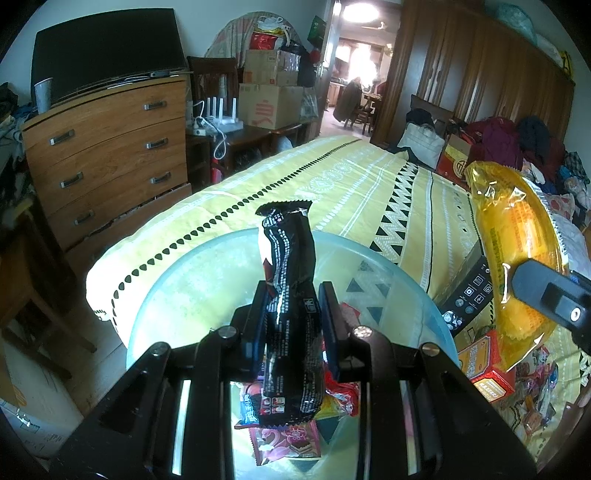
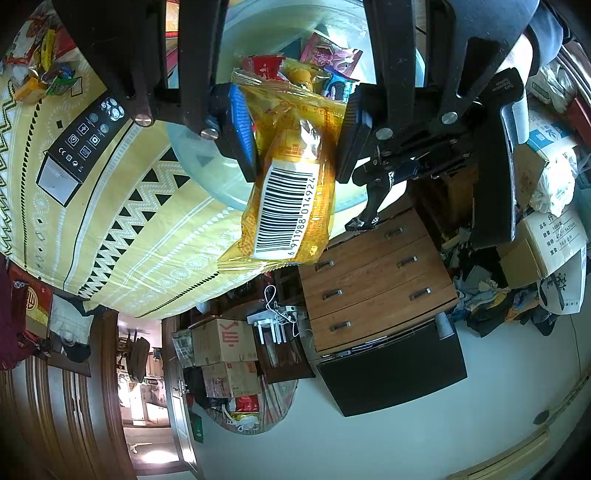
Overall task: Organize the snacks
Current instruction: 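Hold both packets above the basin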
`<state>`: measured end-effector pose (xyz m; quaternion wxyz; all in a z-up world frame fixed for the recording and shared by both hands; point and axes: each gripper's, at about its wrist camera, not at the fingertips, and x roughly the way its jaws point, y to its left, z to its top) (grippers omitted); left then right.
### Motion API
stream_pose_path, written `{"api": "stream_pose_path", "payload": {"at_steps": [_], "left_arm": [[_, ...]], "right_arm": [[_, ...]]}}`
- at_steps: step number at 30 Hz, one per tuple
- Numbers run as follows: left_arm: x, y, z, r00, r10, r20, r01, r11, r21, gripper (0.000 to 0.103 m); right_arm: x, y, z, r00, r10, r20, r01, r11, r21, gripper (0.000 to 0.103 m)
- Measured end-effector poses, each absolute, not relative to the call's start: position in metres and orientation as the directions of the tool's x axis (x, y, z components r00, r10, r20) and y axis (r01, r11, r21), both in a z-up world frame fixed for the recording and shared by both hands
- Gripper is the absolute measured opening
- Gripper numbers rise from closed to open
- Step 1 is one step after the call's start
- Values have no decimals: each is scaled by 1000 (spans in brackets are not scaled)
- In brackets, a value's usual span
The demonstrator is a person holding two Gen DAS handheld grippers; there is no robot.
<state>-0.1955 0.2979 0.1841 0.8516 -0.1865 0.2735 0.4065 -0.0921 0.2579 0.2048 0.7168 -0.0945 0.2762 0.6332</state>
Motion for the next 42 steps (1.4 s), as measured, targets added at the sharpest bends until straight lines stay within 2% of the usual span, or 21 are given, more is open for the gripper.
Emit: {"api": "stream_pose_path", "payload": {"at_steps": [42], "left_arm": [[-192,300,178,511,581,-633,-798,595,-97,27]], "right_arm": [[-104,251,196,31,850,-526,-958,176,228,45]]}}
